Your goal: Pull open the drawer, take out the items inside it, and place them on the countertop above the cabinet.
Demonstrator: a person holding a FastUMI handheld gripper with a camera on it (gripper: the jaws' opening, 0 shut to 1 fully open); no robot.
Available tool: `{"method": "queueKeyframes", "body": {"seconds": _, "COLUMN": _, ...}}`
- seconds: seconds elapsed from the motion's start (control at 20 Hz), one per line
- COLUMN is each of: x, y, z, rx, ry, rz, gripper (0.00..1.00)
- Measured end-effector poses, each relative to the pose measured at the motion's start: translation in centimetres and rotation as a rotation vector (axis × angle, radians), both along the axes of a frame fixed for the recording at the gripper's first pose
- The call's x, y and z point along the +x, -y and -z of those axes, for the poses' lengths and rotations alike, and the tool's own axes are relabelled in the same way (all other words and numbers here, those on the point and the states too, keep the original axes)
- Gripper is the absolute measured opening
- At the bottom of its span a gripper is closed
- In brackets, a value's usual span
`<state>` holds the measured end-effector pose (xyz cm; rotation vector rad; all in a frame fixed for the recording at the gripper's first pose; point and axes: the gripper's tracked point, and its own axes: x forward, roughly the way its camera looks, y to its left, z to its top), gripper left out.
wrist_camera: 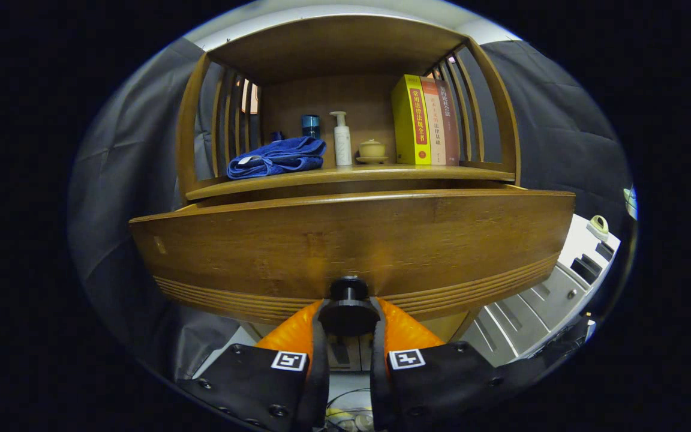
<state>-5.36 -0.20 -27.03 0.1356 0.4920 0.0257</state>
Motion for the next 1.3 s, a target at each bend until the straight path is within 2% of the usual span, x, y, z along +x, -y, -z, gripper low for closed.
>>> {"method": "queueKeyframes", "body": {"seconds": 0.15, "x": -2.0, "y": 0.0, "z": -0.5, "rx": -0.001, "ry": -0.014, "rz": -0.003, "gripper": 0.37}}
{"method": "queueKeyframes", "body": {"seconds": 0.7, "x": -3.1, "y": 0.3, "z": -0.2, "rx": -0.01, "ry": 0.028, "rz": -0.011, "gripper": 0.37}}
{"method": "queueKeyframes", "body": {"seconds": 0.9, "x": -2.6, "y": -0.5, "z": 0.2, "rx": 0.017, "ry": 0.027, "rz": -0.027, "gripper": 0.55}}
{"method": "queueKeyframes", "body": {"seconds": 1.0, "x": -2.8, "y": -1.8, "z": -0.1, "rx": 0.021, "ry": 0.037, "rz": -0.064, "gripper": 0.74}}
{"method": "queueKeyframes", "body": {"seconds": 1.15, "x": -2.8, "y": -1.7, "z": -1.6, "rx": 0.023, "ry": 0.089, "rz": -0.058, "gripper": 1.0}}
{"method": "queueKeyframes", "body": {"seconds": 1.3, "x": -1.7, "y": 0.6, "z": -7.3, "rx": -0.02, "ry": 0.269, "rz": 0.011, "gripper": 1.0}}
